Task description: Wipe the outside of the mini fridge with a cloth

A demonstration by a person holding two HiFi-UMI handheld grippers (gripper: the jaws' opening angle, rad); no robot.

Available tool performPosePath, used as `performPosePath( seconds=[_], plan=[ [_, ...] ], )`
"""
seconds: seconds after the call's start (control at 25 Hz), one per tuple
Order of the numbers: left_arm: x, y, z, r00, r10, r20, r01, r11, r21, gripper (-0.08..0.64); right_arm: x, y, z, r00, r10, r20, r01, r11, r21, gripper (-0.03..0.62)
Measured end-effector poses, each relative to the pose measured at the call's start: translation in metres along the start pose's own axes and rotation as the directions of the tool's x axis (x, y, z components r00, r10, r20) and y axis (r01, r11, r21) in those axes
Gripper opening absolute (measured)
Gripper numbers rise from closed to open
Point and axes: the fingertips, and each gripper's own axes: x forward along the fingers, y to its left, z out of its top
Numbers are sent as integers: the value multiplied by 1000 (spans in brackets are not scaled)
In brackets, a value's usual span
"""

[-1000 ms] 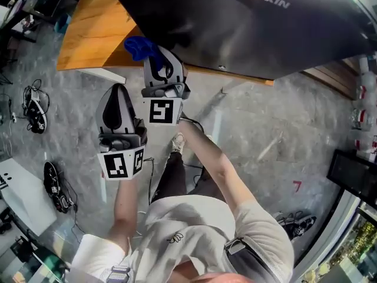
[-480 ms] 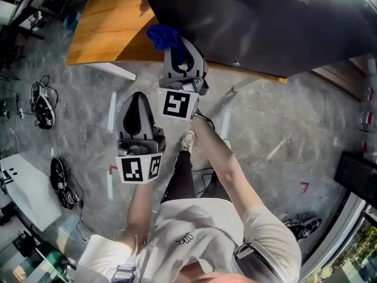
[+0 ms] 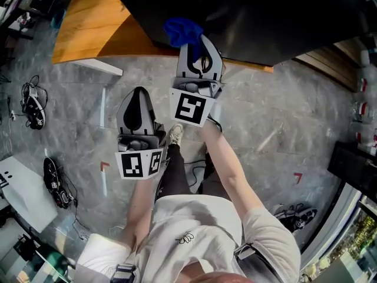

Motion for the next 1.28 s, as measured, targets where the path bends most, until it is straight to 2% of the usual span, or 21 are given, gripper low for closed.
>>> performPosePath(
  seconds=[0.24, 0.36, 0.4, 0.64, 0.88, 1.08, 1.28],
  plan=[
    [0, -30, -18, 999, -45, -21, 45, 999, -19, 5, -23, -52, -8, 997, -74, 4, 74, 996, -46, 63],
    [-4, -43, -29, 997, -57, -47, 55, 998, -41, 5, -39, -84, -15, 986, -167, 5, 166, 983, 77, 63],
    [-4, -46, -29, 997, -59, -50, 57, 998, -40, 5, -42, -94, -15, 983, -186, 6, 185, 979, 83, 63],
    [-4, -74, -37, 995, -83, -61, 81, 996, -40, 5, -61, -152, -24, 965, -261, 4, 260, 965, 40, 63],
    [-4, -97, -48, 992, -103, -69, 99, 994, -51, 5, -76, -199, -34, 952, -306, -4, 305, 951, -46, 63],
    [-7, -108, -56, 989, -114, -91, 110, 993, -50, 5, -86, -226, -47, 935, -350, -52, 350, 937, -14, 63],
    [-4, -113, -59, 988, -122, -95, 118, 992, -49, 5, -95, -249, -60, 917, -385, -103, 383, 923, -42, 63]
  ],
)
